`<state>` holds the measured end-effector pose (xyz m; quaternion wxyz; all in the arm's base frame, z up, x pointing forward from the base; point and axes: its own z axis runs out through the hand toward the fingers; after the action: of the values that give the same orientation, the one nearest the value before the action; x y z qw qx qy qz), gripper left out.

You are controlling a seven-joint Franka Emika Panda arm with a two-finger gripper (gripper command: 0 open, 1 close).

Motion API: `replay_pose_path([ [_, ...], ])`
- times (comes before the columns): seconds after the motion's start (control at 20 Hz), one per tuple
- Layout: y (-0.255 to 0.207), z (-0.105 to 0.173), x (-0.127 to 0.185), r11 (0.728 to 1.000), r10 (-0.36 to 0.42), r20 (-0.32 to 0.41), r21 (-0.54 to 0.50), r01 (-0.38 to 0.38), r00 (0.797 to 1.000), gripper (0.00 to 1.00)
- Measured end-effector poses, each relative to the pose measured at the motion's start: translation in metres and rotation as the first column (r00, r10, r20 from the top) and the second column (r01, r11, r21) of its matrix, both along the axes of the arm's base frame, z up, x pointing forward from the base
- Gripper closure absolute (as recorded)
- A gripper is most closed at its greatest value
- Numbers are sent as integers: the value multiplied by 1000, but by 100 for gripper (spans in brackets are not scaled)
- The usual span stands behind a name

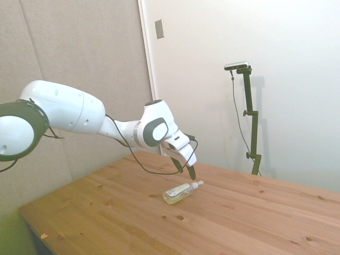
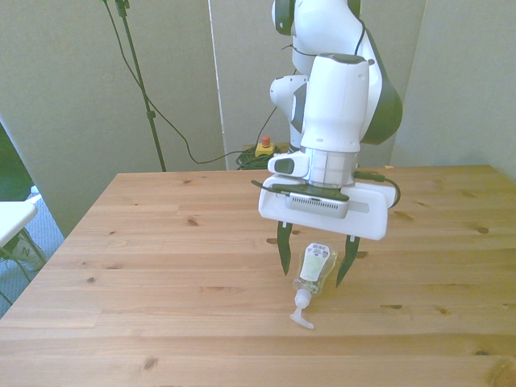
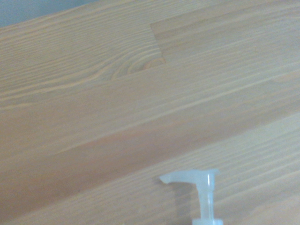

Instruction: Stand the sanitizer

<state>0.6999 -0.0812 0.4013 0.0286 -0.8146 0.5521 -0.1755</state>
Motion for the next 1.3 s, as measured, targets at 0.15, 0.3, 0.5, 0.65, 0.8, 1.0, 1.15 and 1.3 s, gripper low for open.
replay_pose_path([
  [0.15,-3,-18,13,1000,-9,-11,1,9,1000,0],
  [0.3,-6,-33,17,1000,-15,-27,3,15,1000,0],
  [0.5,-11,-39,18,1000,-24,-33,0,24,999,0],
  [0.65,-13,-42,19,1000,-28,-35,0,28,999,0],
  [0.8,-15,-47,21,1000,-31,-39,-2,30,999,100],
  [1.0,-21,-50,24,999,-43,-37,1,43,998,100],
  [1.15,-22,-51,27,999,-46,-33,3,46,998,100],
  [1.3,-22,-52,28,999,-50,-32,11,50,998,100],
])
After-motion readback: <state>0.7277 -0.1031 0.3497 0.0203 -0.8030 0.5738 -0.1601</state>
